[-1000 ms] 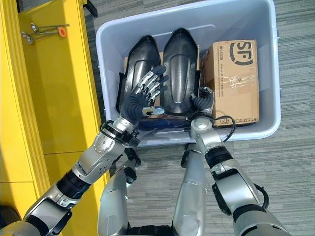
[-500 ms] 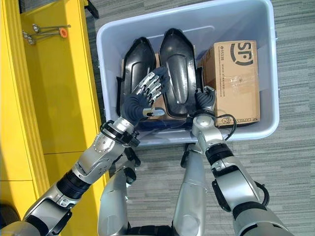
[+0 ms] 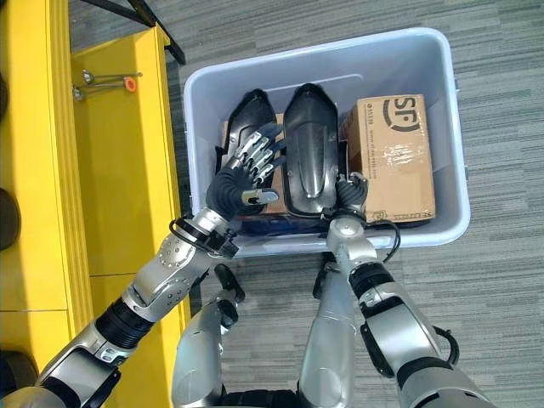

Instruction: Move parts from the plastic box to the shelf.

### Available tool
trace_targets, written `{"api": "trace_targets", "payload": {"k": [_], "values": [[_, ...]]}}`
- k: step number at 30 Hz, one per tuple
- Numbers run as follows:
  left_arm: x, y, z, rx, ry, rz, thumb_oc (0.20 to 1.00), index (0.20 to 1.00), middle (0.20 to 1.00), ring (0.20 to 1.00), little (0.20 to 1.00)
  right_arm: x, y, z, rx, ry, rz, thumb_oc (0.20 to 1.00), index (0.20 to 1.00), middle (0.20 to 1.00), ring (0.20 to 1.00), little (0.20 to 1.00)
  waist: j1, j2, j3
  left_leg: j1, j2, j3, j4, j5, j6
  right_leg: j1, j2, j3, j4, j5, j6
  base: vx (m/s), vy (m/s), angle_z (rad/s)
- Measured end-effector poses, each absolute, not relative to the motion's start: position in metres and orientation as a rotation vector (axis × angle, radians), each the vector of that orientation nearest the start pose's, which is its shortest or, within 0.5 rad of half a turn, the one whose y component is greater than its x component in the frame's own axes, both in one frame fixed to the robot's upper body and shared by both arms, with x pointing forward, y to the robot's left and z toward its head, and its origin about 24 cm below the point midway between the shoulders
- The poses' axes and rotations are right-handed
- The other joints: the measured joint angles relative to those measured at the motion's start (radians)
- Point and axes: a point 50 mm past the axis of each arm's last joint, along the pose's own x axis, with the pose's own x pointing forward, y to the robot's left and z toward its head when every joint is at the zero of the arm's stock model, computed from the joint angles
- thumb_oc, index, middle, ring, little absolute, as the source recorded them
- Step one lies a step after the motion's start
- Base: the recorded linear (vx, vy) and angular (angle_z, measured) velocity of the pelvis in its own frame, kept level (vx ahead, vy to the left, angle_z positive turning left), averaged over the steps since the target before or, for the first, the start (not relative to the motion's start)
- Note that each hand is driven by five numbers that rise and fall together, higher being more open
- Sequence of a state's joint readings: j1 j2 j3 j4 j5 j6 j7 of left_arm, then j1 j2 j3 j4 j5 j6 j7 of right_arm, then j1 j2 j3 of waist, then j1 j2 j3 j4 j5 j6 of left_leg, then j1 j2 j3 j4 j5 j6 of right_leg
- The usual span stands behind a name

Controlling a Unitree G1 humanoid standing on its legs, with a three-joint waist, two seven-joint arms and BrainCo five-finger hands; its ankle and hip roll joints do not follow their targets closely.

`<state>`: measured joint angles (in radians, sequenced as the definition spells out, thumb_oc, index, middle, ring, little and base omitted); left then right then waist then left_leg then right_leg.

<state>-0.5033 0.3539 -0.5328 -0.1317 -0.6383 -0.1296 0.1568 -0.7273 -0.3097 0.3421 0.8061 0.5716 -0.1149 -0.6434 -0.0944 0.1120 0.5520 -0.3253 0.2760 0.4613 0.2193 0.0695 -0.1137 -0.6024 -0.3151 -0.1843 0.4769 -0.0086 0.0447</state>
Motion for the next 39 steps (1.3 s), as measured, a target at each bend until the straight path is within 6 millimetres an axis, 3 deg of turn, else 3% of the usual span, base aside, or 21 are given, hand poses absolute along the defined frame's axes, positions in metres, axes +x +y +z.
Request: {"api": "trace_targets", "payload": {"k": [5,10,17,29,35,39], "values": [[0.292,0.080,0.167,-0.288,-0.369,-0.351,1.000,1.000,1.000,1.000,1.000,0.364,-0.177,0.099,0.046,-0.062,-0.532,0.200,0.200,0.200,0.200,0.200,-0.006,0.000,0.000,0.074,-0.004,0.000,-0.016,-0.001,-0.001,0.071,0.003,0.000,-0.008,-0.008,0.008,0.04,0.024,0.00],[0.297,0.085,0.163,-0.337,-0.336,-0.231,1.000,1.000,1.000,1.000,1.000,0.361,-0.164,0.138,0.053,-0.264,-0.494,0.200,0.200,0.200,0.200,0.200,-0.020,-0.001,-0.001,0.156,-0.004,0.003,-0.040,-0.002,-0.003,0.143,0.005,0.000,-0.013,-0.019,0.013,0.05,0.011,-0.01],[0.296,0.082,0.159,-0.367,-0.309,-0.194,1.000,1.000,1.000,1.000,1.000,0.359,-0.162,0.143,-0.010,-0.314,-0.503,0.200,0.200,0.200,0.200,0.200,-0.028,-0.002,-0.001,0.174,0.006,0.017,-0.035,-0.007,-0.006,0.155,0.019,0.007,-0.013,-0.020,0.009,0.02,-0.007,-0.06],[0.295,0.069,0.160,-0.357,-0.290,-0.289,1.000,1.000,1.000,1.000,1.000,0.357,-0.151,0.151,-0.179,-0.381,-0.436,0.200,0.200,0.200,0.200,0.200,-0.029,-0.002,-0.001,0.170,0.004,0.024,-0.042,-0.007,-0.006,0.139,0.025,0.016,-0.011,-0.021,0.008,0.00,0.005,-0.01],[0.287,0.044,0.156,-0.424,-0.181,-0.563,1.000,1.000,1.000,1.000,1.000,0.354,-0.144,0.152,-0.269,-0.414,-0.362,0.200,0.200,0.200,0.200,0.200,-0.059,-0.001,-0.002,0.207,-0.014,0.039,-0.049,-0.020,-0.006,0.166,0.012,0.033,-0.027,-0.027,0.027,0.05,0.086,-0.03],[0.286,0.038,0.154,-0.457,-0.124,-0.607,1.000,1.000,1.000,1.000,1.000,0.351,-0.134,0.156,-0.297,-0.451,-0.298,0.200,0.200,0.200,0.200,0.200,-0.079,-0.001,-0.002,0.215,-0.019,0.050,-0.049,-0.025,-0.006,0.168,0.014,0.040,-0.030,-0.019,0.029,0.02,0.039,-0.08]]}}
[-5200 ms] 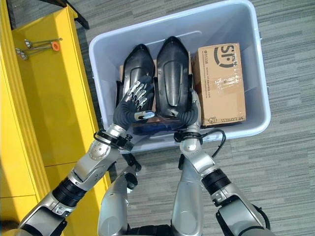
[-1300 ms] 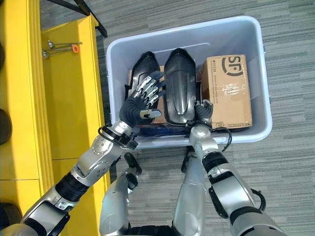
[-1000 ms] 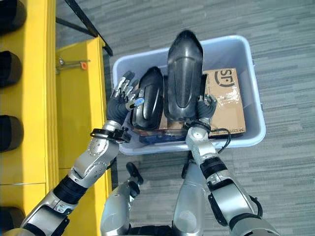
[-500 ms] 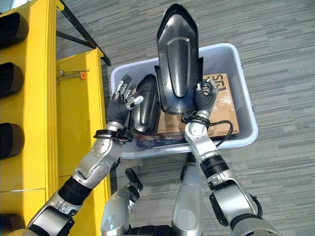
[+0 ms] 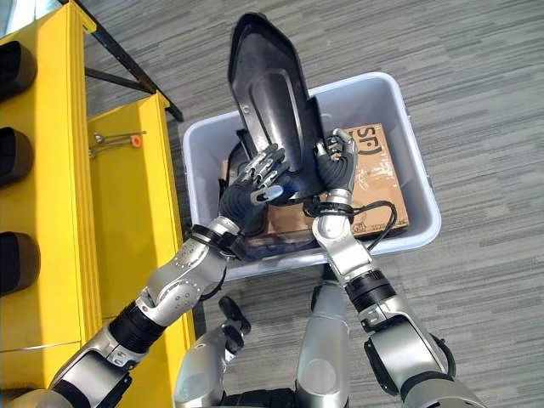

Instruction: Move parts from the plastic box to the shelf.

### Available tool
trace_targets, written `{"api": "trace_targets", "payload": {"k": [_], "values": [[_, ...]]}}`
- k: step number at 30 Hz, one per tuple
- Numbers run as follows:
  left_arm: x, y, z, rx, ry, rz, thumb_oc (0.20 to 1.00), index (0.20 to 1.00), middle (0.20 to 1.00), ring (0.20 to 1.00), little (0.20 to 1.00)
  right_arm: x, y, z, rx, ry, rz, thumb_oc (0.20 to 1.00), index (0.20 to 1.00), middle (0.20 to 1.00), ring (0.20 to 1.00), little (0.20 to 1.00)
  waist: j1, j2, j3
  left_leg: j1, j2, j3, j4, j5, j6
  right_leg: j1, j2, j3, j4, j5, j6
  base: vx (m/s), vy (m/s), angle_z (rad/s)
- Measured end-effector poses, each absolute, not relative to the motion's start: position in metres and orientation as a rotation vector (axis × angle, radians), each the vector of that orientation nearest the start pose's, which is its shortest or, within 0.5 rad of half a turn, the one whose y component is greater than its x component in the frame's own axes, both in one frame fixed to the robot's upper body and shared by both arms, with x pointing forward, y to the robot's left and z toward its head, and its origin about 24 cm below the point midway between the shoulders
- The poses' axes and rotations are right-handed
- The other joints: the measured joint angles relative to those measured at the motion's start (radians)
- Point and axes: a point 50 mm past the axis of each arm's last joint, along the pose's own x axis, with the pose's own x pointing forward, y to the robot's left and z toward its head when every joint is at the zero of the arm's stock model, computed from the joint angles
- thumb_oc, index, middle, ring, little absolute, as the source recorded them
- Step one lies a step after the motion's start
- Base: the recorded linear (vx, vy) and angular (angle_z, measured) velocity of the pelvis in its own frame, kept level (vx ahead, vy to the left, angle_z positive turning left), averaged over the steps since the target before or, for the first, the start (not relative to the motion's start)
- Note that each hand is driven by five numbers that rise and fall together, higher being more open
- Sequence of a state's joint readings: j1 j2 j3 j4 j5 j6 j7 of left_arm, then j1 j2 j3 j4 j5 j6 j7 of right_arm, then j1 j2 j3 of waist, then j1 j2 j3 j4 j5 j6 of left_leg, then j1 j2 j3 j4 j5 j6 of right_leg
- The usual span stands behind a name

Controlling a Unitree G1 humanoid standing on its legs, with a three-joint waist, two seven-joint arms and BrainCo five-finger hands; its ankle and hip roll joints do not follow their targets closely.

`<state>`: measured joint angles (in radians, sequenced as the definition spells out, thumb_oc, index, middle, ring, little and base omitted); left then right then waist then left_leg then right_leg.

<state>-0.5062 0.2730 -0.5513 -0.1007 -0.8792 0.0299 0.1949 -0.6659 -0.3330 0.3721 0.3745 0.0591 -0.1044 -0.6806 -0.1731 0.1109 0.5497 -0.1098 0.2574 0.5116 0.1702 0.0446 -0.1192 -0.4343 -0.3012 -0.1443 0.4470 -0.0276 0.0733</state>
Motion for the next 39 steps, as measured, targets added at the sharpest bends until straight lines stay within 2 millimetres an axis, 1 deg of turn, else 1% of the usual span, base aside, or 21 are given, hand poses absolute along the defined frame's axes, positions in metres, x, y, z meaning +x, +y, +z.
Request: {"api": "trace_targets", "payload": {"k": [2,4,6,8,10,12,13,15,16,17,18,20,23,25,28,30,32,35,37,38,39], "values": [[0.285,0.033,0.156,-0.488,-0.118,-0.618,1.000,1.000,1.000,1.000,1.000,0.350,-0.128,0.155,-0.311,-0.461,-0.277,0.200,0.200,0.200,0.200,0.200,0.000,0.000,0.000,0.007,0.000,0.001,-0.006,0.000,0.000,0.002,0.001,0.000,0.004,0.000,-0.001,0.01,0.016,0.00],[0.283,0.028,0.157,-0.576,-0.083,-0.631,1.000,1.000,1.000,1.000,1.000,0.348,-0.123,0.154,-0.339,-0.482,-0.281,0.200,0.200,0.200,0.200,0.200,-0.002,0.000,0.000,0.008,0.000,0.003,-0.007,0.000,0.000,0.002,0.001,0.002,0.004,-0.001,-0.001,0.00,0.037,-0.02],[0.284,0.024,0.159,-0.606,-0.075,-0.600,1.000,1.000,1.000,1.000,1.000,0.347,-0.120,0.156,-0.358,-0.503,-0.284,0.200,0.200,0.200,0.200,0.200,-0.002,0.000,0.000,0.020,0.000,0.014,-0.012,0.000,-0.001,0.002,0.001,0.014,0.006,-0.001,-0.001,-0.03,0.015,-0.11],[0.286,0.025,0.166,-0.614,-0.103,-0.571,1.000,1.000,1.000,1.000,1.000,0.345,-0.119,0.161,-0.342,-0.530,-0.285,0.200,0.200,0.200,0.200,0.200,-0.003,0.000,0.000,0.020,0.001,0.022,-0.012,-0.001,-0.002,-0.005,0.003,0.021,0.006,-0.002,-0.001,-0.04,-0.024,-0.10],[0.288,0.029,0.171,-0.598,-0.157,-0.530,1.000,1.000,1.000,1.000,1.000,0.345,-0.119,0.163,-0.342,-0.536,-0.294,0.200,0.200,0.200,0.200,0.200,-0.002,0.001,-0.001,0.020,0.005,0.021,-0.013,0.000,-0.003,-0.006,0.005,0.021,0.007,-0.003,-0.002,-0.01,-0.014,-0.02],[0.291,0.045,0.181,-0.532,-0.275,-0.445,1.000,1.000,1.000,1.000,1.000,0.344,-0.124,0.163,-0.362,-0.547,-0.327,0.200,0.200,0.200,0.200,0.200,-0.001,0.001,-0.001,0.020,0.006,0.021,-0.013,0.001,-0.003,-0.008,0.003,0.021,0.010,-0.005,-0.004,0.00,0.000,0.00],[0.287,0.059,0.195,-0.506,-0.383,-0.401,1.000,1.000,1.000,1.000,1.000,0.344,-0.128,0.161,-0.365,-0.538,-0.351,0.200,0.200,0.200,0.200,0.200,0.000,0.001,-0.001,0.020,0.006,0.021,-0.013,0.001,-0.003,-0.008,0.002,0.021,0.013,-0.005,-0.004,-0.06,-0.038,0.02],[0.283,0.081,0.214,-0.467,-0.514,-0.340,1.000,1.000,1.000,1.000,1.000,0.341,-0.141,0.152,-0.367,-0.506,-0.408,0.200,0.200,0.200,0.200,0.200,0.019,0.010,-0.006,0.019,0.004,0.017,-0.010,0.005,-0.007,-0.008,-0.002,0.018,0.023,-0.006,-0.003,-0.06,-0.075,0.10],[0.277,0.118,0.234,-0.459,-0.683,-0.180,1.000,1.000,1.000,1.000,1.000,0.339,-0.156,0.137,-0.383,-0.452,-0.466,0.200,0.200,0.200,0.200,0.200,0.038,0.012,-0.007,0.019,0.004,0.011,-0.008,0.004,-0.003,-0.007,-0.008,0.012,0.034,-0.014,-0.006,-0.02,-0.087,0.18],[0.277,0.126,0.238,-0.476,-0.715,-0.128,1.000,1.000,1.000,1.000,1.000,0.338,-0.161,0.133,-0.385,-0.435,-0.488,0.200,0.200,0.200,0.200,0.200,0.045,0.014,-0.008,0.016,0.002,0.000,-0.009,0.004,-0.003,-0.005,-0.012,0.006,0.037,-0.016,-0.006,-0.02,-0.080,0.24],[0.276,0.134,0.241,-0.509,-0.739,-0.068,1.000,1.000,1.000,1.000,1.000,0.337,-0.169,0.131,-0.388,-0.425,-0.518,0.200,0.200,0.200,0.200,0.200,0.053,0.016,-0.009,0.008,0.003,-0.011,-0.009,0.005,-0.003,-0.004,-0.014,-0.003,0.043,-0.020,-0.007,-0.02,-0.062,0.28],[0.276,0.143,0.238,-0.559,-0.740,0.022,1.000,1.000,1.000,1.000,1.000,0.336,-0.174,0.132,-0.376,-0.427,-0.555,0.200,0.200,0.200,0.200,0.200,0.060,0.019,-0.011,-0.008,0.005,-0.030,-0.008,0.010,0.000,-0.005,-0.015,-0.019,0.044,-0.025,-0.010,-0.02,-0.073,0.24],[0.277,0.149,0.233,-0.595,-0.717,0.114,1.000,1.000,1.000,1.000,1.000,0.335,-0.173,0.133,-0.358,-0.442,-0.572,0.200,0.200,0.200,0.200,0.200,0.069,0.019,-0.011,-0.014,0.010,-0.036,-0.006,0.013,-0.001,-0.008,-0.016,-0.024,0.052,-0.029,-0.015,-0.02,-0.055,0.05],[0.276,0.151,0.232,-0.572,-0.726,0.178,1.000,1.000,1.000,1.000,1.000,0.335,-0.173,0.134,-0.350,-0.448,-0.586,0.200,0.200,0.200,0.200,0.200,0.078,0.018,-0.012,-0.017,0.020,-0.045,-0.001,0.014,-0.003,-0.008,-0.013,-0.033,0.060,-0.035,-0.021,-0.03,-0.064,0.04],[0.283,0.151,0.227,-0.540,-0.685,0.165,1.000,1.000,1.000,1.000,1.000,0.335,-0.172,0.135,-0.341,-0.458,-0.584,0.200,0.200,0.200,0.200,0.200,0.076,0.009,-0.019,-0.031,0.026,-0.056,0.008,0.014,-0.003,-0.016,-0.010,-0.039,0.070,-0.042,-0.024,-0.03,-0.039,0.06],[0.292,0.144,0.216,-0.556,-0.574,0.106,1.000,1.000,1.000,1.000,1.000,0.335,-0.172,0.136,-0.338,-0.464,-0.581,0.200,0.200,0.200,0.200,0.200,0.077,0.003,-0.022,-0.032,0.029,-0.056,0.008,0.014,-0.003,-0.016,-0.008,-0.041,0.072,-0.045,-0.025,-0.02,-0.032,0.02],[0.300,0.132,0.202,-0.535,-0.453,0.027,1.000,1.000,1.000,1.000,1.000,0.335,-0.170,0.137,-0.335,-0.468,-0.570,0.200,0.200,0.200,0.200,0.200,0.076,-0.009,-0.029,-0.033,0.030,-0.056,0.007,0.014,-0.003,-0.019,-0.003,-0.041,0.074,-0.049,-0.024,-0.01,-0.016,-0.01],[0.301,0.106,0.187,-0.488,-0.332,-0.107,1.000,1.000,1.000,1.000,1.000,0.332,-0.163,0.149,-0.308,-0.522,-0.539,0.200,0.200,0.200,0.200,0.200,0.073,-0.029,-0.039,-0.049,0.035,-0.053,0.010,0.016,-0.005,-0.039,0.003,-0.039,0.073,-0.046,-0.028,-0.01,0.007,-0.06],[0.300,0.092,0.178,-0.468,-0.260,-0.193,1.000,1.000,1.000,1.000,1.000,0.330,-0.160,0.156,-0.298,-0.569,-0.519,0.200,0.200,0.200,0.200,0.200,0.066,-0.031,-0.039,-0.047,0.034,-0.051,0.009,0.017,-0.007,-0.039,0.006,-0.039,0.075,-0.043,-0.031,0.00,0.021,-0.05],[0.299,0.090,0.176,-0.470,-0.248,-0.206,1.000,1.000,1.000,1.000,1.000,0.329,-0.158,0.159,-0.292,-0.579,-0.510,0.200,0.200,0.200,0.200,0.200,0.062,-0.031,-0.039,-0.046,0.034,-0.050,0.008,0.017,-0.007,-0.039,0.007,-0.039,0.074,-0.043,-0.031,-0.01,0.047,-0.05],[0.297,0.087,0.170,-0.480,-0.216,-0.218,1.000,1.000,1.000,1.000,1.000,0.327,-0.154,0.166,-0.277,-0.610,-0.487,0.200,0.200,0.200,0.200,0.200,0.052,-0.031,-0.039,-0.045,0.034,-0.047,0.005,0.017,-0.007,-0.038,0.011,-0.039,0.068,-0.042,-0.032,-0.01,0.056,-0.14]]}}
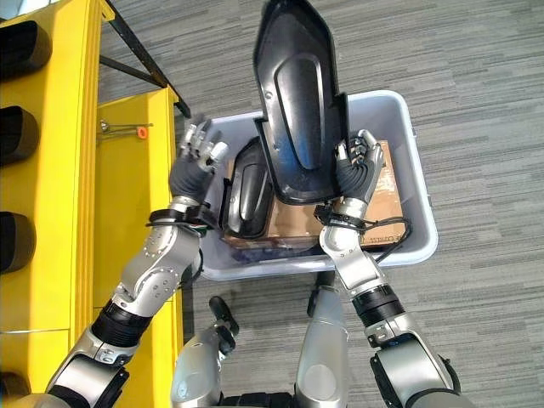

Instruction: Move parts from the plastic box to the shelf.

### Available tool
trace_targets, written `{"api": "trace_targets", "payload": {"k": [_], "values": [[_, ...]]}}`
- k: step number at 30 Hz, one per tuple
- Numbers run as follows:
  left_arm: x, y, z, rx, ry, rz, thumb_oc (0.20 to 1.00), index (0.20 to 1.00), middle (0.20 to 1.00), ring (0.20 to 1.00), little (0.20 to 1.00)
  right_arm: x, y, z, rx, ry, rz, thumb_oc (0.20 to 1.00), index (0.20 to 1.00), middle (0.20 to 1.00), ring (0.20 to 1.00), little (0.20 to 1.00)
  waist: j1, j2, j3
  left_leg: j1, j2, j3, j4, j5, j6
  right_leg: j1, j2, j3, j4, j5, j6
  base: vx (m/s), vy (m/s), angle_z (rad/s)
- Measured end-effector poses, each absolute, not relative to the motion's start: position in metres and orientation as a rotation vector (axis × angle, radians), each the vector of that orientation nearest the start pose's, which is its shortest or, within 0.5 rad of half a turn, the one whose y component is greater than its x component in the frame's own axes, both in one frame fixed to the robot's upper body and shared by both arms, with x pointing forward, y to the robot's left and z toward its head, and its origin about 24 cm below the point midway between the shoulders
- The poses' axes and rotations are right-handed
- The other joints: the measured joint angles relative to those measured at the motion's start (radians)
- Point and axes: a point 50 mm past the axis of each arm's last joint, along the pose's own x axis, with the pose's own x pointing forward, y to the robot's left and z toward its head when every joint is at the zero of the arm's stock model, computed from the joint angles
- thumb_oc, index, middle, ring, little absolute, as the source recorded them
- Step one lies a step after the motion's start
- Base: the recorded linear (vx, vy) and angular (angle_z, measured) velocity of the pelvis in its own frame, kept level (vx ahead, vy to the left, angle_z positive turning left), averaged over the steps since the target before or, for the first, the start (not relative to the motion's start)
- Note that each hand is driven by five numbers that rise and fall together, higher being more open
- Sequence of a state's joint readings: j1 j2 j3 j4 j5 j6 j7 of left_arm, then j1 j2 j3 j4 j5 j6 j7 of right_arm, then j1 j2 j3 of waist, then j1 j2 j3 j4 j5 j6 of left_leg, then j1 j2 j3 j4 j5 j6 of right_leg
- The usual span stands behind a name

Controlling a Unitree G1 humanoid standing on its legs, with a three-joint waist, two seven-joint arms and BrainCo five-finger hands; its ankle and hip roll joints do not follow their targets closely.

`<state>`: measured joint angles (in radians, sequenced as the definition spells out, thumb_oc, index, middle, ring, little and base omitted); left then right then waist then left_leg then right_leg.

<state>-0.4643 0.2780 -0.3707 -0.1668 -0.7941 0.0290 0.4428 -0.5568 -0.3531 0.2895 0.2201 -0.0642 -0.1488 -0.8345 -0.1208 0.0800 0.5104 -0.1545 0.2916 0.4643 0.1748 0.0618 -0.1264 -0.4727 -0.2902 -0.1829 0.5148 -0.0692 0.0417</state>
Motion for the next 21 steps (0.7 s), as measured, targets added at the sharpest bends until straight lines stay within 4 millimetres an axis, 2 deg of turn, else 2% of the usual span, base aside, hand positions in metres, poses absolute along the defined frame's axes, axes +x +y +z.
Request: {"api": "trace_targets", "payload": {"k": [2,6,15,21], "values": [[0.295,0.082,0.162,-0.519,-0.161,-0.238,1.000,1.000,1.000,1.000,1.000,0.322,-0.147,0.176,-0.282,-0.674,-0.455,0.200,0.200,0.200,0.200,0.200,-0.004,0.000,0.000,0.021,-0.003,0.019,-0.011,0.000,0.000,0.007,0.007,0.013,-0.010,0.007,0.003,-0.01,0.041,-0.17],[0.294,0.079,0.160,-0.544,-0.150,-0.250,1.000,1.000,1.000,1.000,1.000,0.315,-0.139,0.188,-0.275,-0.761,-0.402,0.200,0.200,0.200,0.200,0.200,-0.006,0.000,0.000,0.049,-0.013,0.027,-0.029,0.000,0.000,0.029,0.007,0.021,-0.031,0.008,0.010,0.02,0.023,-0.04],[0.294,0.079,0.160,-0.545,-0.148,-0.252,1.000,1.000,1.000,1.000,1.000,0.307,-0.130,0.202,-0.264,-0.825,-0.331,0.200,0.200,0.200,0.200,0.200,-0.007,0.001,0.000,0.061,-0.015,0.043,-0.034,0.000,0.000,0.031,0.010,0.030,-0.036,0.011,0.012,0.01,0.004,-0.03],[0.293,0.078,0.160,-0.543,-0.154,-0.273,1.000,1.000,1.000,1.000,1.000,0.308,-0.129,0.204,-0.280,-0.810,-0.326,0.200,0.200,0.200,0.200,0.200,-0.015,0.001,0.000,0.068,-0.016,0.046,-0.035,-0.001,0.000,0.037,0.010,0.032,-0.042,0.012,0.014,0.00,0.002,-0.01]]}}
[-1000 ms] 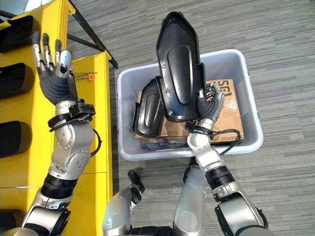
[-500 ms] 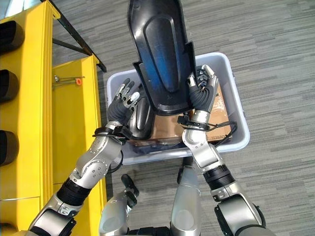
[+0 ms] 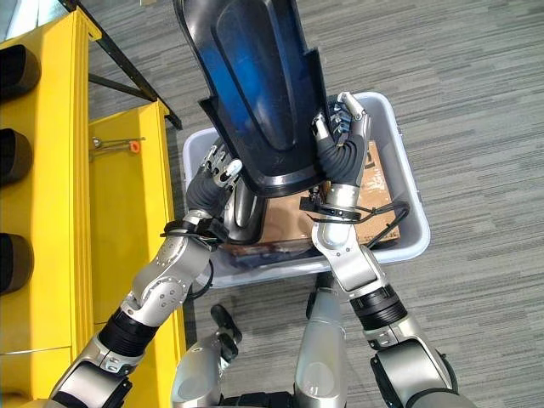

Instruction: Move parts from the plastic box to the shelf.

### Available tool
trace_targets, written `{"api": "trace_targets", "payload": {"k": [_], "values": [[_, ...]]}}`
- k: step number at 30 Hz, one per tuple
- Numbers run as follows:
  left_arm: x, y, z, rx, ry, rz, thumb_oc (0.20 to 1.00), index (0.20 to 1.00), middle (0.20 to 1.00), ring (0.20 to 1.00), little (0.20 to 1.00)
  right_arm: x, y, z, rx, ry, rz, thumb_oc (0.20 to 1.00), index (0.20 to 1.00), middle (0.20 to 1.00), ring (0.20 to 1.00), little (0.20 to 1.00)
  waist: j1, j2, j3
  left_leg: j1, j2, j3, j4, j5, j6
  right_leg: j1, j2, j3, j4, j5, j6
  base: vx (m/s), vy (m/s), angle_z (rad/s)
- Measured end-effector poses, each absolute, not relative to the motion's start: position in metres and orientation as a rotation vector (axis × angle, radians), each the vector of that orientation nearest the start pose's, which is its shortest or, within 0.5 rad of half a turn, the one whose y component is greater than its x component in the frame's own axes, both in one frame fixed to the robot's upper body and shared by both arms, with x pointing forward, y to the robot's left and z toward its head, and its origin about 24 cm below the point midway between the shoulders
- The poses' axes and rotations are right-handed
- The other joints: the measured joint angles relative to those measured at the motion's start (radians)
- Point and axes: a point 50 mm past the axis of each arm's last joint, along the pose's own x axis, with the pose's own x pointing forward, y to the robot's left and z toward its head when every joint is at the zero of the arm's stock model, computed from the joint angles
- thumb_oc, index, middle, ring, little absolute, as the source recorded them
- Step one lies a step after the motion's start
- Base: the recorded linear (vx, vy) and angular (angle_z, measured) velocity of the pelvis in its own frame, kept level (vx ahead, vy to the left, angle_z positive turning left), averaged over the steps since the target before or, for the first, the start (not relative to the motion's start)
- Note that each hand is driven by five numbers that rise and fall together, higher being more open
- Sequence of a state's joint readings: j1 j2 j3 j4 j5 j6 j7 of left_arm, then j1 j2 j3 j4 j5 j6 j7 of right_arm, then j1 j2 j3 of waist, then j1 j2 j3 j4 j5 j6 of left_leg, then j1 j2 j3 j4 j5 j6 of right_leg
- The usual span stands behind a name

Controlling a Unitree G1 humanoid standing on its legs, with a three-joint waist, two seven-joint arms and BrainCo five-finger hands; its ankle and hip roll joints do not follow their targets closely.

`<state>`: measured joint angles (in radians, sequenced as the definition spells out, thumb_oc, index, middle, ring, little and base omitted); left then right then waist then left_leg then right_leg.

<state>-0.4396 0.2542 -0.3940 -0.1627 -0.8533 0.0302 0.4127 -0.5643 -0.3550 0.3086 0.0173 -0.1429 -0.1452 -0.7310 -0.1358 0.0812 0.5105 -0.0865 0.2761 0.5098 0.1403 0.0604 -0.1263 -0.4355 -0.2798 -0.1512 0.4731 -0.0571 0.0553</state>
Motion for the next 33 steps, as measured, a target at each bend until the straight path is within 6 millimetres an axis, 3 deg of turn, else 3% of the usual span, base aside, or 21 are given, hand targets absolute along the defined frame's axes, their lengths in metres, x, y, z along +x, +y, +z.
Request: {"api": "trace_targets", "payload": {"k": [20,33], "values": [[0.289,0.067,0.170,-0.532,-0.199,-0.402,1.000,1.000,1.000,1.000,1.000,0.309,-0.124,0.201,-0.334,-0.803,-0.266,0.200,0.200,0.200,0.200,0.200,-0.013,0.002,-0.001,0.000,0.000,0.001,0.000,0.000,0.000,0.000,0.000,0.000,-0.002,0.002,0.001,0.00,0.000,0.00],[0.290,0.063,0.177,-0.563,-0.200,-0.423,1.000,1.000,1.000,1.000,1.000,0.309,-0.121,0.210,-0.345,-0.839,-0.257,0.200,0.200,0.200,0.200,0.200,-0.018,0.002,-0.001,0.001,0.001,0.001,0.000,-0.001,-0.001,0.002,0.000,0.000,-0.003,0.001,0.001,0.02,0.007,0.00]]}}
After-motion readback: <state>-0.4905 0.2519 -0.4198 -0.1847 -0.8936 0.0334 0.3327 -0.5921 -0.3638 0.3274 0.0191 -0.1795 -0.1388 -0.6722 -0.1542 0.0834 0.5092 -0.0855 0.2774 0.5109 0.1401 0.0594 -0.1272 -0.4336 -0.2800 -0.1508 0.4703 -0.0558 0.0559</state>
